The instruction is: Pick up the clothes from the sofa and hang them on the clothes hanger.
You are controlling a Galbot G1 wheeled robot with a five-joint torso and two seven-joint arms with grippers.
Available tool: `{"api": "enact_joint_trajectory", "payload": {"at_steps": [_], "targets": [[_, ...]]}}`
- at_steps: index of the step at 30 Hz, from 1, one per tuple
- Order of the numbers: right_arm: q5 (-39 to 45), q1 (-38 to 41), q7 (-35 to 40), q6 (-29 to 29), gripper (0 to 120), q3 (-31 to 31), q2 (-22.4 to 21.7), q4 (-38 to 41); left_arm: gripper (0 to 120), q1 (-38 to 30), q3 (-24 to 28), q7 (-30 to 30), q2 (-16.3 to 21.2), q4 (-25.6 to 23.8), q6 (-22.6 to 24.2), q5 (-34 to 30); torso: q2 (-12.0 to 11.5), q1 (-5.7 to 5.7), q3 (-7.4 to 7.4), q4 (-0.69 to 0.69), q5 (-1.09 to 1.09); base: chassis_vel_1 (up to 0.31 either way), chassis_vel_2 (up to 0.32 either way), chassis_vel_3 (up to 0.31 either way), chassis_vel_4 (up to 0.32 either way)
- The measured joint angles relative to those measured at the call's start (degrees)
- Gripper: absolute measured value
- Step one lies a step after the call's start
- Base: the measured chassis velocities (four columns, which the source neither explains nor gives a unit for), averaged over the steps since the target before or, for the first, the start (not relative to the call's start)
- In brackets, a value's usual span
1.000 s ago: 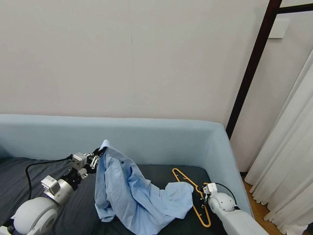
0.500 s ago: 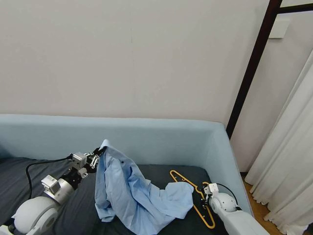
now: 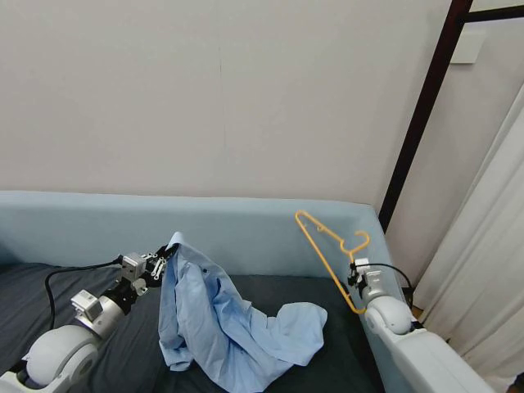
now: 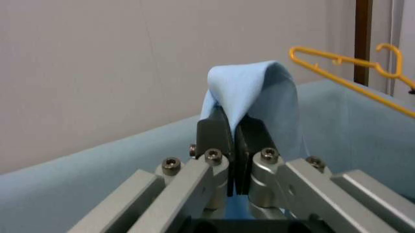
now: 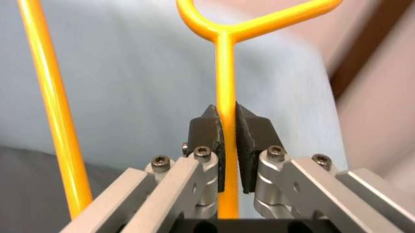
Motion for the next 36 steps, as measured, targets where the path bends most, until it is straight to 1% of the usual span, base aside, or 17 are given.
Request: {"api": "enact_joint_trajectory", "payload": {"at_steps": [1, 2, 4, 6, 7, 9, 12, 14, 16, 20, 22, 24, 25, 28, 30, 33, 36], "targets": [[-2.0, -2.6, -2.4, 3.3, 5, 0.0, -2.0, 3.5, 0, -0.2, 0.0, 0.2, 0.0, 0.0, 0.0, -0.3, 0.0, 0.00, 0.00, 0.01, 0.02, 0.000, 0.000, 0.000, 0.000], [-2.0, -2.6, -2.4, 3.3, 5, 0.0, -2.0, 3.5, 0, -0.2, 0.0, 0.2, 0.0, 0.0, 0.0, -0.3, 0.0, 0.00, 0.00, 0.01, 0.02, 0.000, 0.000, 0.000, 0.000], [-7.6, -8.1, -5.5, 8.8, 5, 0.3, -5.0, 9.4, 0, -0.7, -0.1, 0.4, -0.1, 0.2, 0.0, -0.9, 0.0, 0.00, -0.01, -0.01, 0.02, 0.000, 0.000, 0.000, 0.000], [-12.8, -12.1, -6.3, 11.4, 5, 0.2, -6.3, 13.7, 0, -1.0, -0.2, 0.5, -0.1, 0.5, 0.0, -1.5, 0.0, -0.01, 0.00, -0.03, 0.02, 0.000, 0.000, 0.000, 0.000], [-12.8, -12.1, -6.3, 11.4, 5, 0.2, -6.3, 13.7, 0, -1.0, -0.2, 0.5, -0.1, 0.5, 0.0, -1.5, 0.0, -0.01, 0.00, -0.03, 0.02, 0.000, 0.000, 0.000, 0.000], [-18.3, -14.5, -6.1, 12.3, 5, -0.5, -6.4, 16.8, 0, -1.3, -0.3, 0.5, 0.3, 1.0, 0.0, -2.3, 0.0, -0.01, -0.01, -0.01, 0.02, 0.000, 0.000, 0.000, 0.000], [-28.5, -16.6, -5.8, 15.3, 5, -1.8, -4.1, 19.2, 0, -1.9, -0.3, 0.3, 1.3, 1.8, 0.5, -4.6, 0.0, -0.01, -0.01, 0.04, 0.02, 0.000, 0.000, 0.000, 0.000], [-30.3, -17.0, -5.9, 15.9, 5, -1.9, -3.6, 19.5, 0, -2.1, -0.3, 0.2, 1.5, 1.8, 0.7, -5.2, 0.0, -0.01, -0.01, 0.04, 0.02, 0.000, 0.000, 0.000, 0.000], [-34.5, -18.8, -5.9, 16.8, 5, -2.9, -2.8, 20.7, 0, -2.4, -0.3, 0.2, 2.0, 1.7, 1.0, -6.7, 0.0, -0.01, -0.01, 0.02, 0.02, 0.000, 0.000, 0.000, 0.000], [-38.9, -19.8, -4.5, 16.1, 5, -5.8, -2.6, 20.8, 0, -2.6, -0.8, 0.2, 2.3, 0.7, 1.1, -7.7, 0.0, -0.01, -0.01, 0.00, 0.01, 0.000, 0.000, 0.000, 0.000], [-43.0, -19.3, -2.0, 14.1, 5, -7.9, -1.6, 19.6, 0, -2.4, -1.2, 0.2, 2.5, -0.3, 1.1, -7.9, 0.0, -0.01, 0.00, -0.01, 0.03, 0.000, 0.000, 0.000, 0.000], [-44.5, -18.1, 1.4, 10.9, 5, -9.4, -0.5, 19.0, 0, -1.9, -1.3, 0.2, 2.6, -1.0, 1.1, -7.8, 0.0, -0.01, 0.00, 0.00, 0.02, 0.000, 0.000, 0.000, 0.000], [-44.5, -18.1, 1.4, 10.9, 5, -9.4, -0.5, 19.0, 0, -1.9, -1.3, 0.2, 2.6, -1.0, 1.1, -7.8, 0.0, -0.01, 0.00, 0.00, 0.02, 0.000, 0.000, 0.000, 0.000], [-41.4, -14.8, 6.6, 5.3, 5, -12.7, 0.4, 19.0, 0, -0.5, -1.6, 0.4, 2.9, -1.7, 0.9, -6.8, 0.0, -0.01, 0.00, 0.02, 0.02, 0.000, 0.000, 0.000, 0.000], [-40.5, -14.1, 7.1, 4.3, 5, -13.4, 0.4, 19.1, 0, -0.2, -1.6, 0.4, 2.8, -1.9, 0.8, -6.4, 0.0, -0.01, 0.00, 0.02, 0.01, 0.000, 0.000, 0.000, 0.000], [-36.9, -11.5, 9.0, 1.3, 5, -16.1, 0.5, 20.0, 0, 0.6, -1.4, 0.5, 1.8, -3.0, 0.7, -5.0, 0.0, -0.01, 0.00, 0.01, 0.01, 0.000, 0.000, 0.000, 0.000], [-34.1, -10.7, 10.3, -0.9, 5, -17.7, 0.2, 21.1, 0, 1.1, -1.2, 0.5, 1.3, -3.8, 0.7, -4.3, 0.0, 0.00, 0.00, 0.01, 0.02, 0.000, 0.000, 0.000, 0.000]]}}
